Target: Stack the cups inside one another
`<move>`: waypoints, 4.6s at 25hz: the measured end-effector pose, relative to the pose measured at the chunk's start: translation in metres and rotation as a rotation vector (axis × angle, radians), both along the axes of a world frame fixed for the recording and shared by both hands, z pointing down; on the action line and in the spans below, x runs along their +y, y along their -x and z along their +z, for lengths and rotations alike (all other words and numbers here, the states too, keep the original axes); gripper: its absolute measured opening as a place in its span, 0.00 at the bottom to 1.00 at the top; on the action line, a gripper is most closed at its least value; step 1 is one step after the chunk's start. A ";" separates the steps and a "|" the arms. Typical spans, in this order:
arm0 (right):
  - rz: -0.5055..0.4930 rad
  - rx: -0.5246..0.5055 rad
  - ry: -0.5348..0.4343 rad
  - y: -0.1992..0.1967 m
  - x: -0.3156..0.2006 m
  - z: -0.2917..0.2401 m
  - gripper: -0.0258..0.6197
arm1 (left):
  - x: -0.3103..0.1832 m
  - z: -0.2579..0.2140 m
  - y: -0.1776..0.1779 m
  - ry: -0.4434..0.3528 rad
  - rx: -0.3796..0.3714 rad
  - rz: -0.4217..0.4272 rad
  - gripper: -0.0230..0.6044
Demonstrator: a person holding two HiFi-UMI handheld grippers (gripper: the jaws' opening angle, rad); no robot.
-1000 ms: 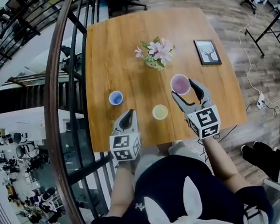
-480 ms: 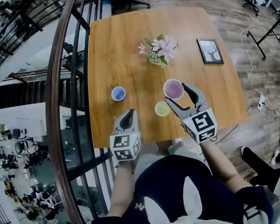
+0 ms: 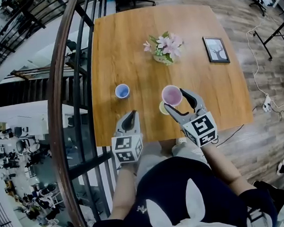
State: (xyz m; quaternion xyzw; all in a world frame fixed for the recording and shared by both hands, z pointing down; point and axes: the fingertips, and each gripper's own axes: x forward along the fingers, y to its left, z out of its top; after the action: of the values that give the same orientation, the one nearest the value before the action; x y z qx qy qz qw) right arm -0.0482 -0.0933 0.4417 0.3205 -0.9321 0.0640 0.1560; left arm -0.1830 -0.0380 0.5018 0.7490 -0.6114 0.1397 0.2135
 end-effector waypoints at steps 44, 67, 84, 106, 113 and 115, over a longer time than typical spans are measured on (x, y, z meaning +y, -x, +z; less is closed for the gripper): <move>-0.093 0.150 0.221 0.011 0.019 0.136 0.56 | 0.014 0.010 0.013 0.032 0.002 -0.054 0.09; -0.097 -0.059 0.024 -0.005 0.012 0.018 0.04 | 0.006 -0.017 -0.012 -0.035 0.024 0.012 0.09; -0.085 -0.056 0.012 -0.015 0.016 0.011 0.04 | -0.013 -0.037 0.008 -0.119 0.002 -0.023 0.49; 0.005 -0.004 0.040 -0.020 0.000 0.022 0.04 | -0.045 -0.002 0.065 -0.063 -0.136 -0.059 0.56; 0.027 0.008 0.046 -0.014 -0.006 0.021 0.04 | -0.055 0.013 0.076 -0.028 -0.169 -0.035 0.56; 0.035 0.013 0.045 -0.012 -0.008 0.019 0.04 | -0.058 0.013 0.076 -0.025 -0.173 -0.021 0.56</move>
State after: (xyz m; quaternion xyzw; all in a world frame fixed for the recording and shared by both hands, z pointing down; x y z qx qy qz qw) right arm -0.0357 -0.1017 0.4604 0.3335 -0.9237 0.0854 0.1679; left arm -0.2591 -0.0962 0.5153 0.7305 -0.6369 0.1941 0.1521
